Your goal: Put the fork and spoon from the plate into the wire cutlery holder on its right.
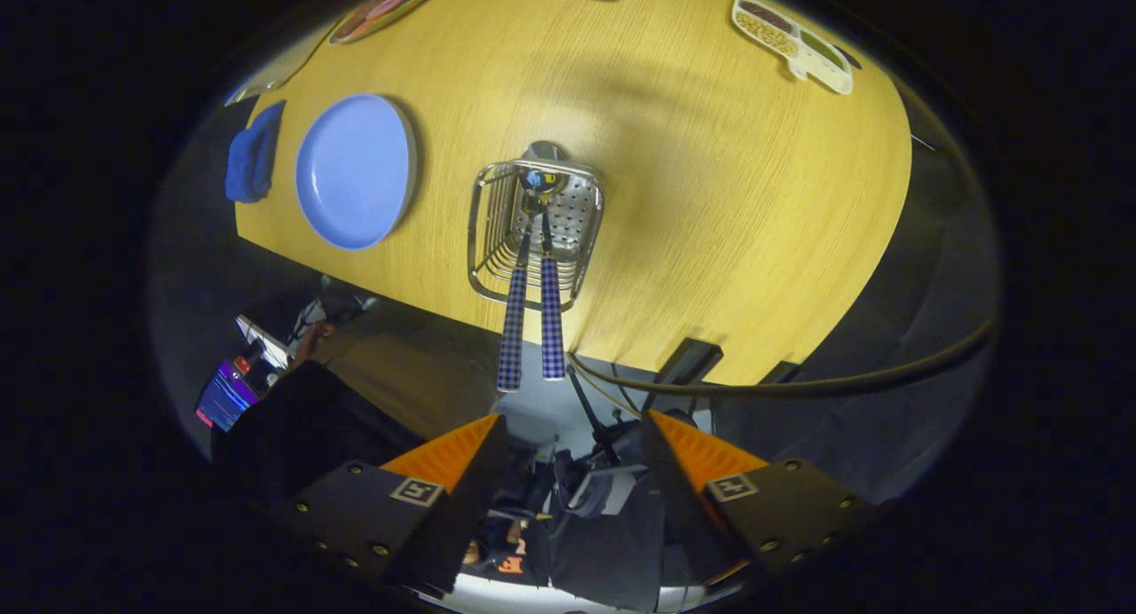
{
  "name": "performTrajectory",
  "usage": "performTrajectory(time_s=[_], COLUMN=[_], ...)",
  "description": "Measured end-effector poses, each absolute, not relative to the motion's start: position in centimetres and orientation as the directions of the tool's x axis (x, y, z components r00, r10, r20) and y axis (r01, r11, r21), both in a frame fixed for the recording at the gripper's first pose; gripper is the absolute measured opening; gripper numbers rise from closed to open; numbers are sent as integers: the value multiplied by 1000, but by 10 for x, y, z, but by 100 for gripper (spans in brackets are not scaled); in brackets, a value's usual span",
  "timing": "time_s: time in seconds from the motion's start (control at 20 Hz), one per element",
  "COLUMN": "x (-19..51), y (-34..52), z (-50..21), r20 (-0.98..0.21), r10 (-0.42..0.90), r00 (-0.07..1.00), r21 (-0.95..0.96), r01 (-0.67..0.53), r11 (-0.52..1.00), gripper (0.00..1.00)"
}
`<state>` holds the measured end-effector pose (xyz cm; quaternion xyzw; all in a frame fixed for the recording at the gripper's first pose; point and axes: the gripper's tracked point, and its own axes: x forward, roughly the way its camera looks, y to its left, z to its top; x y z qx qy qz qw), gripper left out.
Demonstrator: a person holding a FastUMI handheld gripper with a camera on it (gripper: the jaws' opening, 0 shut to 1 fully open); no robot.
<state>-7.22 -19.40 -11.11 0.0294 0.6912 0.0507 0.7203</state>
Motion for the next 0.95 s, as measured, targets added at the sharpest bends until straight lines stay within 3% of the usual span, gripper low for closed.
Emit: performTrajectory(time_s=[0.05, 0.25, 0.4, 0.55, 0.75, 0.95], x=[-79, -91, -80, -61, -57, -70], y=[-185, -151, -143, -128, -111, -99], z=[-110, -106, -98, -69, 0, 74], r20=[-984, -893, -766, -550, -174, 175], r10=[140, 191, 94, -8, -135, -239], r00=[111, 407, 636, 835, 975, 955], r21=[139, 228, 184, 169, 149, 99], r01=[-10, 44, 78, 121, 162, 224], r11=[990, 973, 980, 978, 976, 970], gripper=[99, 99, 99, 99, 99, 99])
